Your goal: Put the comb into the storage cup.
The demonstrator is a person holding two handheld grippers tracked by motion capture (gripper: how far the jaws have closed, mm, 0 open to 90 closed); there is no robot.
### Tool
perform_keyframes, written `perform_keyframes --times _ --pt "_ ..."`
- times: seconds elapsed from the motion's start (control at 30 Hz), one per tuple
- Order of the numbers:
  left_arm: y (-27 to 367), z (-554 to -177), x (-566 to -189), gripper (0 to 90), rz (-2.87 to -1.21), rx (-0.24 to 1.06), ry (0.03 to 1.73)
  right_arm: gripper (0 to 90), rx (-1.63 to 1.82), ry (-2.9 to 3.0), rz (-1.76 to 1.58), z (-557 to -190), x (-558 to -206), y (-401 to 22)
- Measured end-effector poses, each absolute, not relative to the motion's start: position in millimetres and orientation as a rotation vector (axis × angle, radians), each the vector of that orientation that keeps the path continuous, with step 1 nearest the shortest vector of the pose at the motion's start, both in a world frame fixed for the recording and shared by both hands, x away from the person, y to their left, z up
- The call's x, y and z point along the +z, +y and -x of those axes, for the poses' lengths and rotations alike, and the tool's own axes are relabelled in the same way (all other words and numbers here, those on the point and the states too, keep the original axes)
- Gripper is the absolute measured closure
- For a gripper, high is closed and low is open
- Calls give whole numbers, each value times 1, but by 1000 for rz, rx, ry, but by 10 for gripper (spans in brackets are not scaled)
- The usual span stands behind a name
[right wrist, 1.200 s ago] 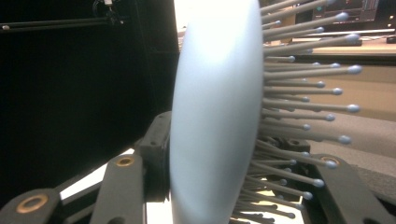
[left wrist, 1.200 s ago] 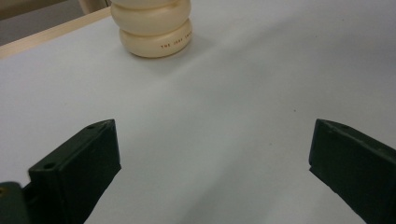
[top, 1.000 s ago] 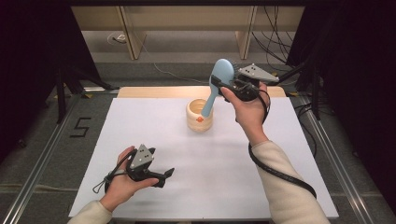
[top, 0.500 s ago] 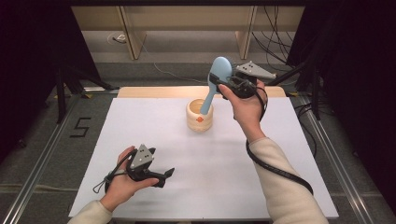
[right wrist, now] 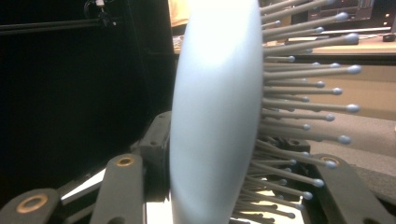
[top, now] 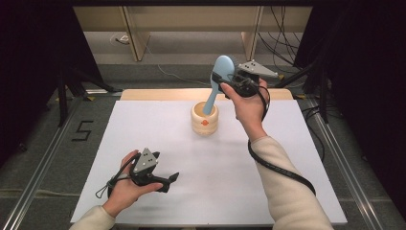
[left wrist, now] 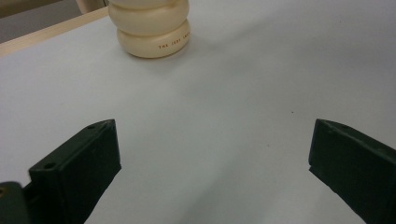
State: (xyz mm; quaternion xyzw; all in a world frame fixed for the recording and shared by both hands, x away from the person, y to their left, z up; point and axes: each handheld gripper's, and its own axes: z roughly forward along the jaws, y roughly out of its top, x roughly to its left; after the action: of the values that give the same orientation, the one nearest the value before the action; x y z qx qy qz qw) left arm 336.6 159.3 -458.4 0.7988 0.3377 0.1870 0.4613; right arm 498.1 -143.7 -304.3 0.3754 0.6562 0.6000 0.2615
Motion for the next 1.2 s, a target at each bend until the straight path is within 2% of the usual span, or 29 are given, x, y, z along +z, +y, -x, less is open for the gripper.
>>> perform_keyframes --times 1.2 --pt "158 -337 -460 16 -1967 446 834 511 1583 1775 -1051 -517 -313 -136"
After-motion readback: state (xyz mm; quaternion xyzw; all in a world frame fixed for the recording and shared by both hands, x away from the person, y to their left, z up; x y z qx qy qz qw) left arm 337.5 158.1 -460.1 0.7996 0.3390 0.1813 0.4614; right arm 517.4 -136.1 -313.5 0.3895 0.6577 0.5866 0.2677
